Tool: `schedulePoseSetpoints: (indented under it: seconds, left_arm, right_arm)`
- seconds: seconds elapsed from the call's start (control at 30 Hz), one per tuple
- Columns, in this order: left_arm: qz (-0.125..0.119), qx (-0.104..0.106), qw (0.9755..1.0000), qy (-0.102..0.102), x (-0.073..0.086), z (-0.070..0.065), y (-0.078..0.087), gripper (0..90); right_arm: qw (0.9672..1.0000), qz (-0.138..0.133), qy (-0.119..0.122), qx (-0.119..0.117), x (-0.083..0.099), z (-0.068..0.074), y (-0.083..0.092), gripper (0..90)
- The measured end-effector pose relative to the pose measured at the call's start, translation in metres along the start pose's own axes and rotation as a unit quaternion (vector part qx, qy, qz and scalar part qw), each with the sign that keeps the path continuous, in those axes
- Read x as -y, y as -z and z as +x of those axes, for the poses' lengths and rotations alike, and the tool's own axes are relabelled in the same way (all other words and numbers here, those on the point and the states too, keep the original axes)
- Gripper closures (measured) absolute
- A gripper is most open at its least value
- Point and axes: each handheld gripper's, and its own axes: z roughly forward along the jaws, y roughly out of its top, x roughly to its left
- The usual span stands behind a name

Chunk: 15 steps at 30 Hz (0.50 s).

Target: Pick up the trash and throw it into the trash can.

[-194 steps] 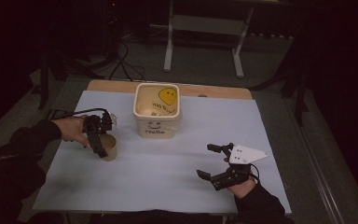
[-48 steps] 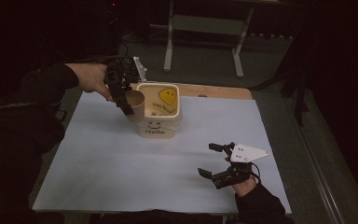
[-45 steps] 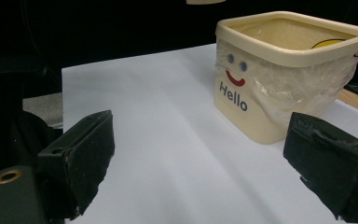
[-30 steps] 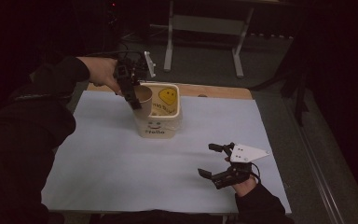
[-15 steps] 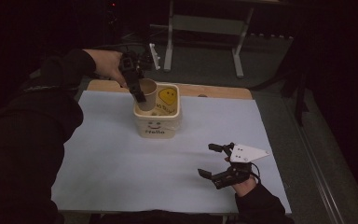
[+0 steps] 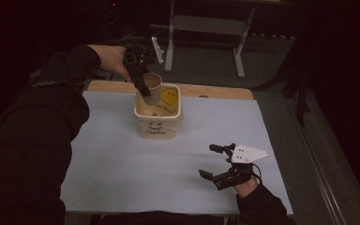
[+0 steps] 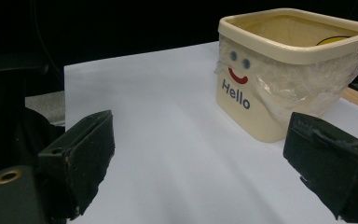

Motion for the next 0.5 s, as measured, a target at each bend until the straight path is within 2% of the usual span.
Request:
schedulePoseSetpoints:
  seconds: [0.13, 0.5]
  left_arm:
    - [-0.003, 0.004, 1.0, 0.003, -0.001, 0.004, -0.002, 28.2]
    - [-0.003, -0.003, 1.0, 0.003, -0.004, 0.015, -0.004, 28.3]
  right_arm:
    - [1.0, -0.001, 0.0, -0.001, 0.0, 0.0, 0.0, 8.6]
    - [1.0, -0.002, 0.0, -0.002, 0.0, 0.0, 0.0, 8.7]
